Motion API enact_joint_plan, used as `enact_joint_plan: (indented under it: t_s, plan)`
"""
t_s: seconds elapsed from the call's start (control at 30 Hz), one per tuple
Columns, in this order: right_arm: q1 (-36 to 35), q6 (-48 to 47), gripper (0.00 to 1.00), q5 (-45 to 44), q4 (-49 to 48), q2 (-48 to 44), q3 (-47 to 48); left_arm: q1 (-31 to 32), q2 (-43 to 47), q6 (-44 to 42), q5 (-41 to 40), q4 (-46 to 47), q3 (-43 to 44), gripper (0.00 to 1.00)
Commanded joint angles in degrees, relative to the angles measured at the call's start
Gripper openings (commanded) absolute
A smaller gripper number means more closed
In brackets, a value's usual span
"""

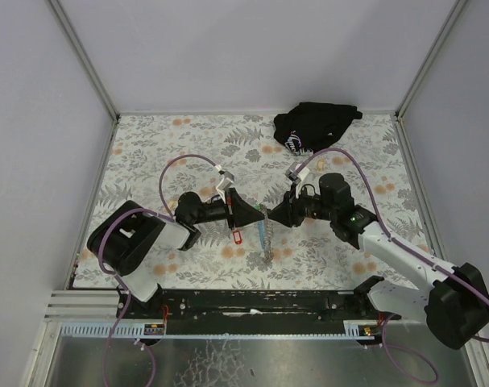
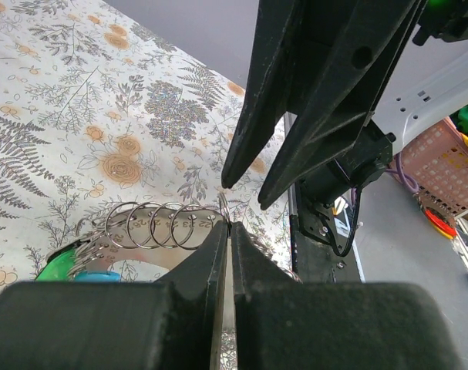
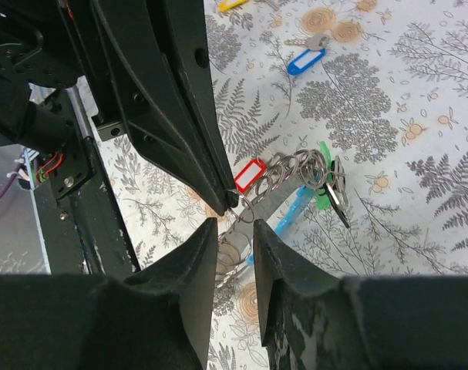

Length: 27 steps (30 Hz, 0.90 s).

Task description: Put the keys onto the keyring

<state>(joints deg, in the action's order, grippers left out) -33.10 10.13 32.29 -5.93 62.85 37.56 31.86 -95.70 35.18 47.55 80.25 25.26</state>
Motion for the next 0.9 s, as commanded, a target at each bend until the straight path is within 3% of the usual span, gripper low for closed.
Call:
enact_joint_plan:
  t_s: [0.0, 0.5, 0.73, 0.87]
  plan:
    - [1.5, 2.5, 0.33, 6.0, -11.7, 1.8, -1.3, 0.2, -0.6, 0.0, -0.6, 6.4, -0.4, 0.00]
    - [3.6, 3.6, 0.32, 16.3, -19.2, 7.7, -2.8, 0.1, -0.6, -0.1, -0.4, 6.6, -0.5, 0.00]
    - [3.8, 2.6, 0.09, 18.1, -18.0, 8.4, -1.5, 0.1, -0.5, -0.2, -0.6, 6.5, -0.5, 0.00]
    - [3.8, -0.7, 0.00, 17.9, -11.6, 7.2, 0.8, 0.1, -0.2, -0.7, -0.7, 5.4, -0.5, 0.03]
